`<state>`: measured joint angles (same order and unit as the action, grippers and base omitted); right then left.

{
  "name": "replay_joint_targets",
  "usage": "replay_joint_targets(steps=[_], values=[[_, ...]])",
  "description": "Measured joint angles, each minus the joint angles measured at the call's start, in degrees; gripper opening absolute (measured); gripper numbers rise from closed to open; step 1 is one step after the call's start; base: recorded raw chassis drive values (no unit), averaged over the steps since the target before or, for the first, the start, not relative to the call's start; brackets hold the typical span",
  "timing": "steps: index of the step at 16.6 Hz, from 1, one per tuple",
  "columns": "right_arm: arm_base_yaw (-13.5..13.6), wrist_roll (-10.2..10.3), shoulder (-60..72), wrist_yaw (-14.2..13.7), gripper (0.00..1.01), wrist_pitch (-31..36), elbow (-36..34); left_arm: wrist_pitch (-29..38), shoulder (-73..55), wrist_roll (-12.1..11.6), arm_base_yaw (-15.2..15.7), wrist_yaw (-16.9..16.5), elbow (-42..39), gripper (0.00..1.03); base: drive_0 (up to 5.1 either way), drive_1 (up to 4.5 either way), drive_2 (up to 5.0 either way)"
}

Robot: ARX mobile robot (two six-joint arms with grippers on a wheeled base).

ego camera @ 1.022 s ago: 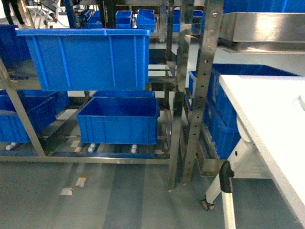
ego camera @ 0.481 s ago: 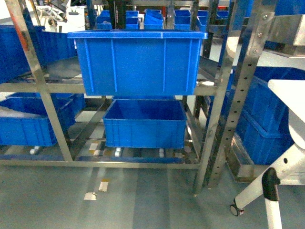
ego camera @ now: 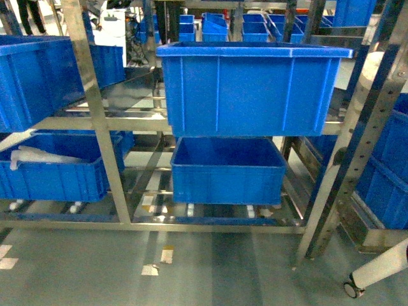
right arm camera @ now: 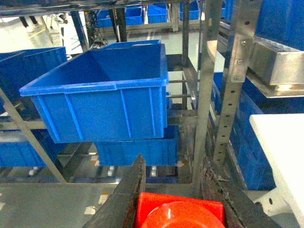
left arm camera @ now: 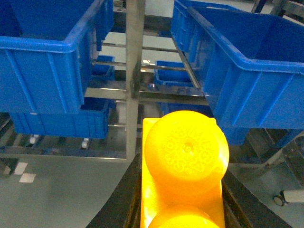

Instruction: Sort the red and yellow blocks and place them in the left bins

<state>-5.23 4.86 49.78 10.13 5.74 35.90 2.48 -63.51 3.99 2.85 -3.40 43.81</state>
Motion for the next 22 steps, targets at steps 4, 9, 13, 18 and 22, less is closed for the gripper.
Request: replay_joint_targets(steps=[4, 9, 13, 18, 22], values=[[-0.02, -0.02, 0.0, 0.0, 0.29, 0.17, 0.0, 0.04, 0.02, 0.02, 0.0, -0.02, 0.0, 0.29, -4.9, 3.38, 1.4], [-0.02, 0.0, -0.02, 0.0, 0.29, 0.15, 0.0, 0.13, 0.02, 0.02, 0.0, 0.0, 0.0, 0.29, -4.8, 3.46, 1.4], [-0.02, 0.0, -0.02, -0.02, 0.29, 0.17, 0.0, 0.09, 0.02, 0.0, 0.0, -0.02, 0.0, 0.29, -4.6, 3.85, 1.0], [0.22, 0.0, 0.02, 0.26, 0.29, 0.15, 0.0, -0.33, -0.15, 0.04, 0.44, 0.48, 0.15, 0.28, -2.7, 2.48, 0.5], [0.31, -0.02, -0.09, 0.0, 0.29, -0.02, 0.0, -0.17, 0.09, 0.02, -0.13, -0.04, 0.22, 0.28, 0.0, 2.06, -2.1]])
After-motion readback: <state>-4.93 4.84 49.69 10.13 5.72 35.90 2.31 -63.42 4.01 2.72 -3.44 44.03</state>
